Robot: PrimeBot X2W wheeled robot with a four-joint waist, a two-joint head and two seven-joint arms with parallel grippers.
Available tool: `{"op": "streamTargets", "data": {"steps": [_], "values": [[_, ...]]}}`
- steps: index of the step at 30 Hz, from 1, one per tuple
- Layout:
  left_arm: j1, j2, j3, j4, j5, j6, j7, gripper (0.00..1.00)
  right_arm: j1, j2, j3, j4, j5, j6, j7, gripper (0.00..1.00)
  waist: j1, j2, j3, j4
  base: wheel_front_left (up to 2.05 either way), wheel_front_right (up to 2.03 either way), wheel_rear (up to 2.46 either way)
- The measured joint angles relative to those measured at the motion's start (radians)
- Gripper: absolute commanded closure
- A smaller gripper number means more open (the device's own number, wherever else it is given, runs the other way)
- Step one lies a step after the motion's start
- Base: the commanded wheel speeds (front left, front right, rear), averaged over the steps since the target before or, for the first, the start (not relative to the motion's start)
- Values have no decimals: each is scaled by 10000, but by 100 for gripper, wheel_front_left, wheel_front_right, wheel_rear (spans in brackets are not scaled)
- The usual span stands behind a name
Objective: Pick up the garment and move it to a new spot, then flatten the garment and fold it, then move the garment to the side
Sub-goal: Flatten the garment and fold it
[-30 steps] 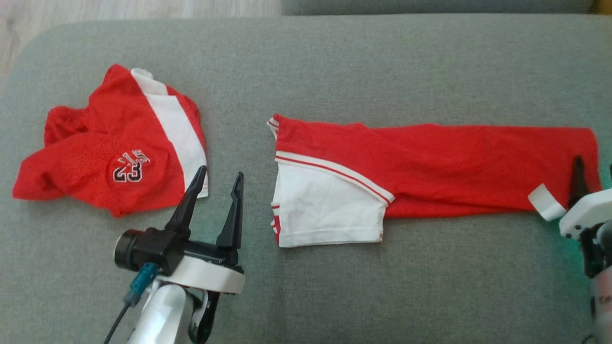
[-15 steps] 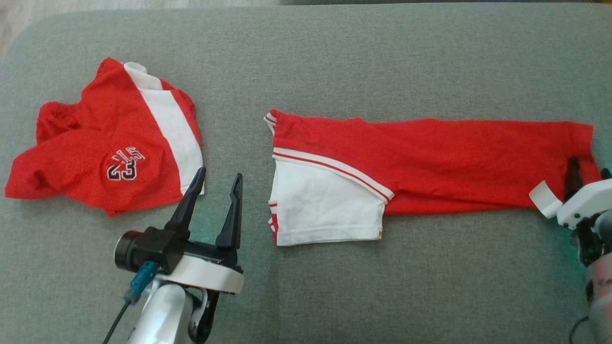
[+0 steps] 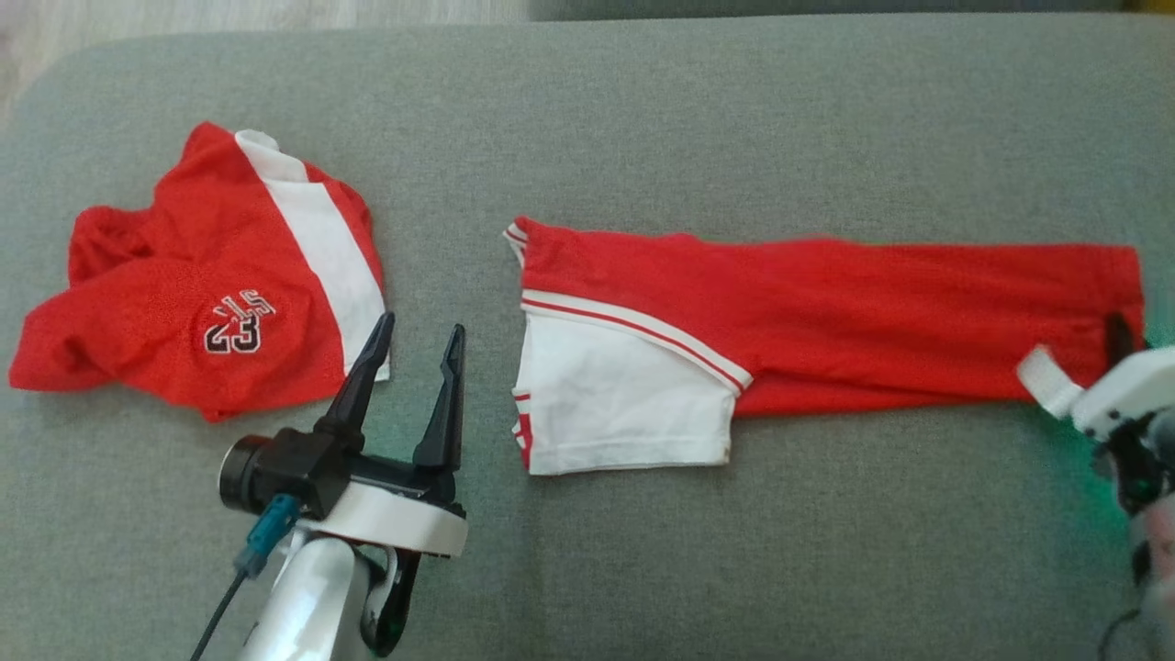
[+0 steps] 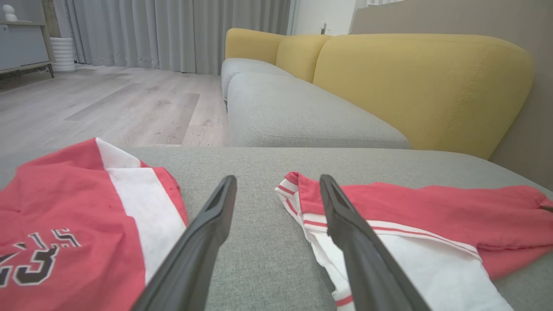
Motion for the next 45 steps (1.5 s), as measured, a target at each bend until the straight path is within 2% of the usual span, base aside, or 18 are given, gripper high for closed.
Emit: {"op": "streamTargets", "data": {"steps": [4,9,14,19,23,32,34,38,42,45], "values": [[25,0,4,21,0,0,0,0,202,-520,-67,357,-194,0,-393,100,0,0,-207,26,0,0,0],[60,0,29,21,-4,0,0,0,152,-1287,-564,1009,-1197,0,-1095,100,0,0,-501,63,0,0,0],[320,-2,52,31,-105,2,0,0,78,-1342,-1035,1517,-2140,0,-1488,100,0,0,-934,116,0,0,0],[861,-2,102,86,-215,2,0,0,-97,-955,-1145,1565,-2675,0,-1661,100,-1,0,-1502,152,0,0,0],[1154,0,174,90,-297,2,0,0,-92,-384,-1028,1340,-2986,0,-1701,100,-2,0,-1974,180,0,0,0],[1509,2,253,4,-362,2,0,0,-62,1415,341,-245,-3010,0,-1394,100,-2,0,-2522,289,0,0,0],[1510,0,244,-15,-368,2,0,0,-28,1624,589,-418,-3007,0,-1262,100,-2,0,-2534,303,0,0,0],[1518,4,184,-17,-437,2,0,0,225,2211,1417,-1116,-2721,0,-957,100,-1,0,-2542,438,0,0,0],[1519,27,119,4,-516,2,0,0,623,2253,2153,-1745,-2167,0,-746,100,0,0,-2538,661,0,0,0],[1525,38,67,84,-571,0,0,0,991,2257,3166,-2230,-1032,0,-654,100,0,0,-2573,864,0,0,0]]}}
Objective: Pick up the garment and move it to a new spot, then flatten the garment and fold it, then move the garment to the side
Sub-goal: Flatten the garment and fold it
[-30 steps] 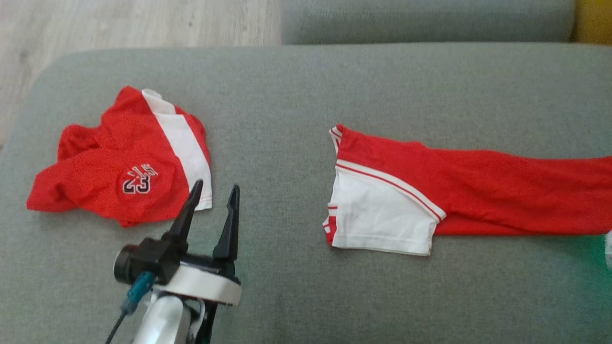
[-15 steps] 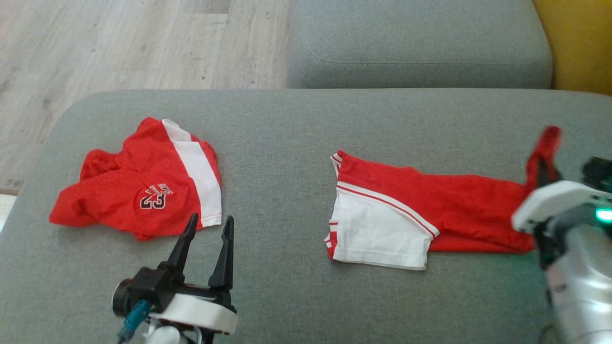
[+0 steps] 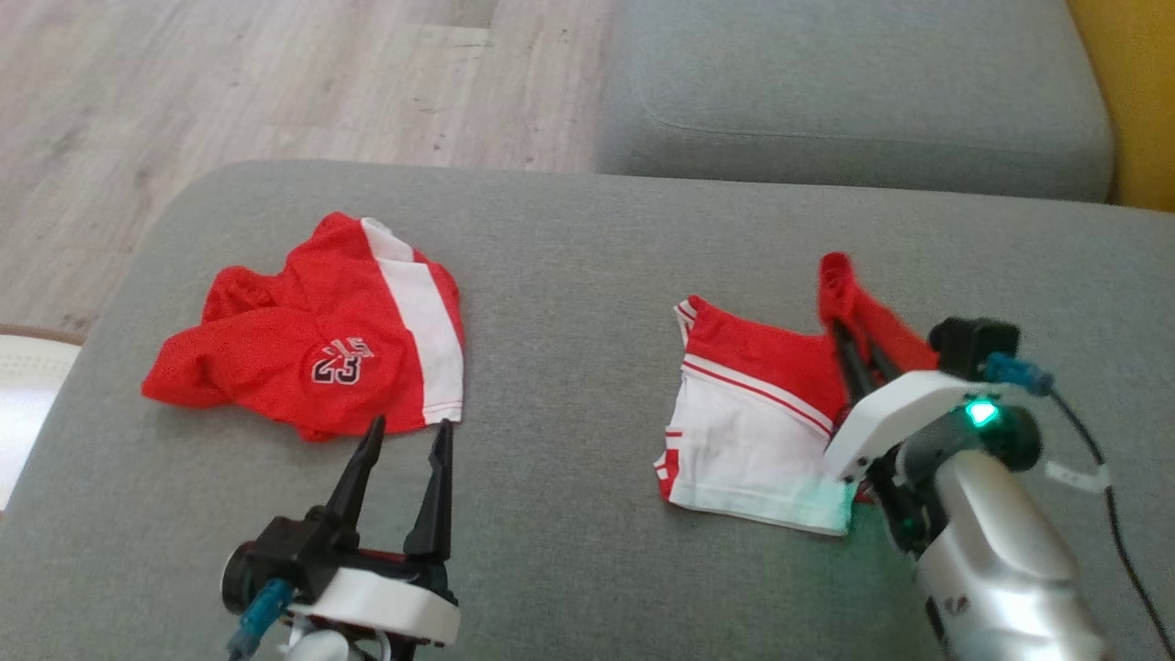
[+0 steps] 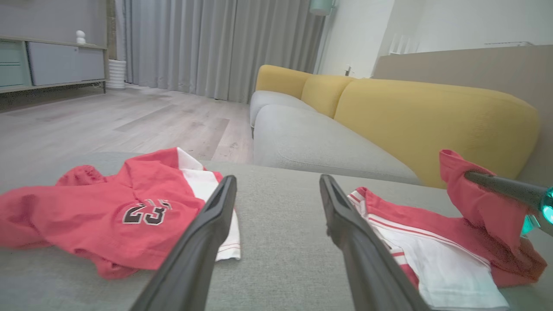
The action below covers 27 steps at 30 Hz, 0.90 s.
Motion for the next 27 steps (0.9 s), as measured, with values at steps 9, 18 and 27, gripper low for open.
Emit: {"op": "streamTargets", "data": {"steps": [9,18,27], "values": [[167,36,-88,12,-42,2,0,0,507,27,1569,-376,1490,0,71,100,0,0,-98,523,0,0,0],[166,36,-161,77,-44,2,0,0,481,27,2428,268,2010,0,-328,100,0,0,77,956,0,0,0],[158,31,-113,75,-44,2,0,0,397,25,4406,-616,3791,0,-309,0,1,0,304,997,0,0,0]]}}
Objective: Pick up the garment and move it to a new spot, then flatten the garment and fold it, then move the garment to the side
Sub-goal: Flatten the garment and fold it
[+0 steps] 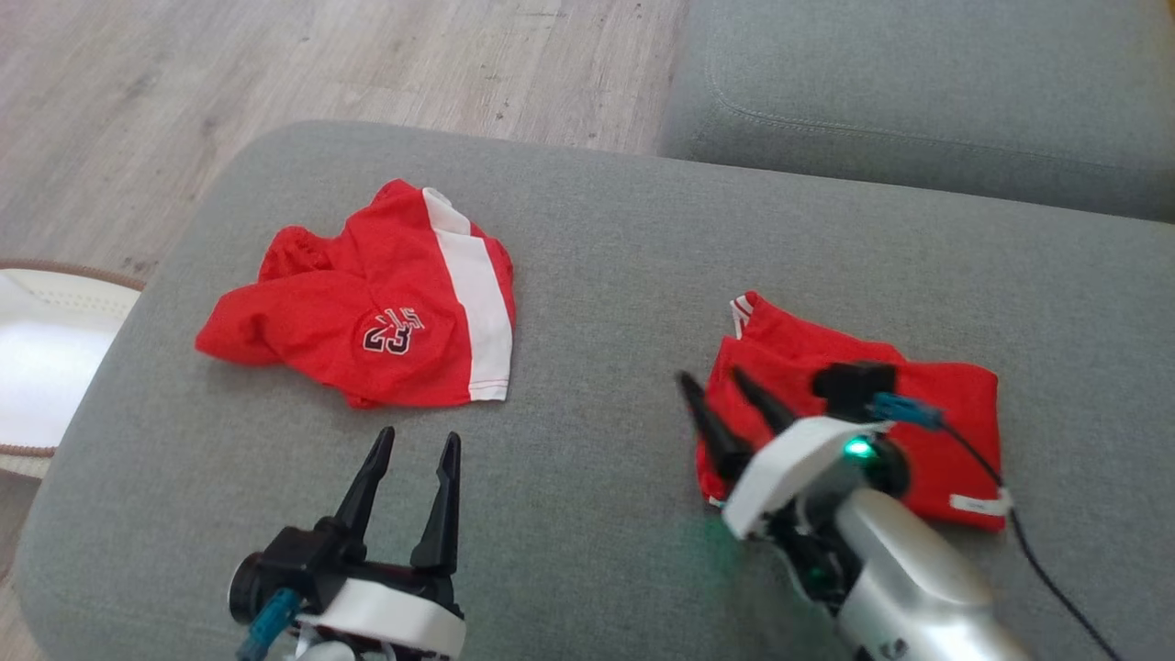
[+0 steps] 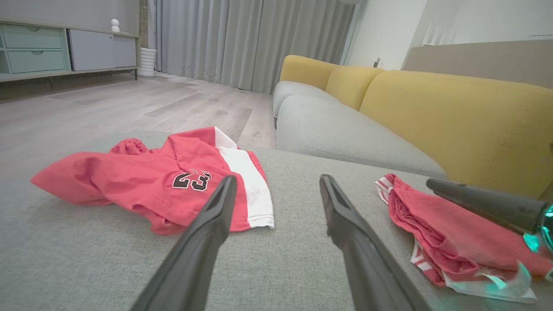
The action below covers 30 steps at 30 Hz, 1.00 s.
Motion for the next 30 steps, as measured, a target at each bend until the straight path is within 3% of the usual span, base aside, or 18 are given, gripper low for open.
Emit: {"op": "streamTargets", "data": {"steps": [4,9,19,30], "values": [[-2,-6,36,-12,0,0,0,0,-91,29,316,-408,265,0,2,0,0,0,-21,-206,0,0,0],[-1,-10,188,-249,2,0,0,0,-593,-21,-752,-98,-1187,0,-343,0,0,0,-101,-611,0,0,0],[-17,-50,318,-989,111,0,0,0,-58,-1841,-2880,-895,-3860,0,-855,0,0,0,-223,-1424,0,0,0],[8,-61,320,-1206,560,0,0,0,2036,-1850,-4788,-2688,-5616,0,-1607,0,0,0,-260,-2045,0,0,0]]}}
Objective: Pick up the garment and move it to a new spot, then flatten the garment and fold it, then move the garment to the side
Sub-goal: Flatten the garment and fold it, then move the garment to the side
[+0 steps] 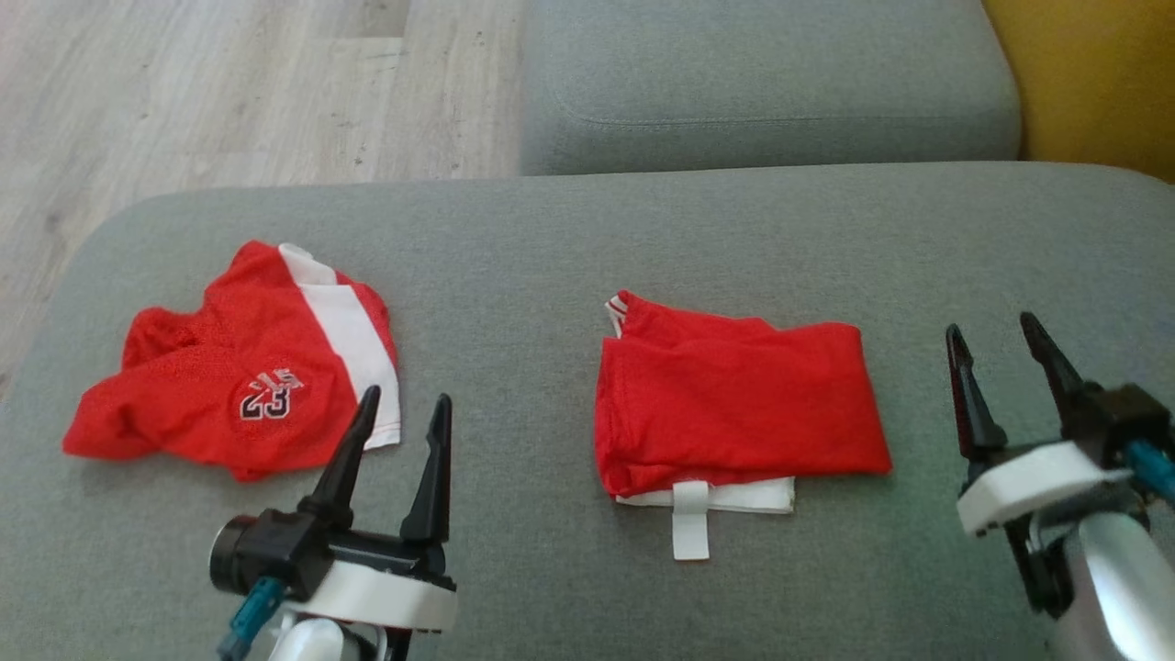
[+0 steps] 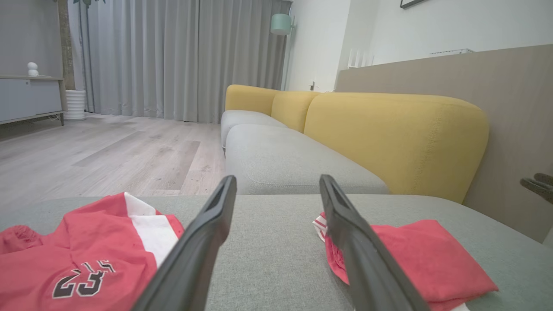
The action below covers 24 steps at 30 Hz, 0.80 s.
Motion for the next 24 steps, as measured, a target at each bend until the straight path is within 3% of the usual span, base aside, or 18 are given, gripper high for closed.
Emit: {"op": "streamTargets", "data": {"steps": [6,11,24], "values": [[187,-4,63,-19,98,0,0,0,1136,773,-732,-876,-433,0,-119,0,0,0,17,-193,0,0,0],[466,-2,77,-119,234,6,0,0,1470,1055,-955,-1185,-579,0,-142,0,-1,0,34,-233,0,0,0],[468,-2,-56,-320,234,90,0,0,1461,1141,-976,-1183,-665,0,-142,0,0,0,162,96,0,0,0]]}}
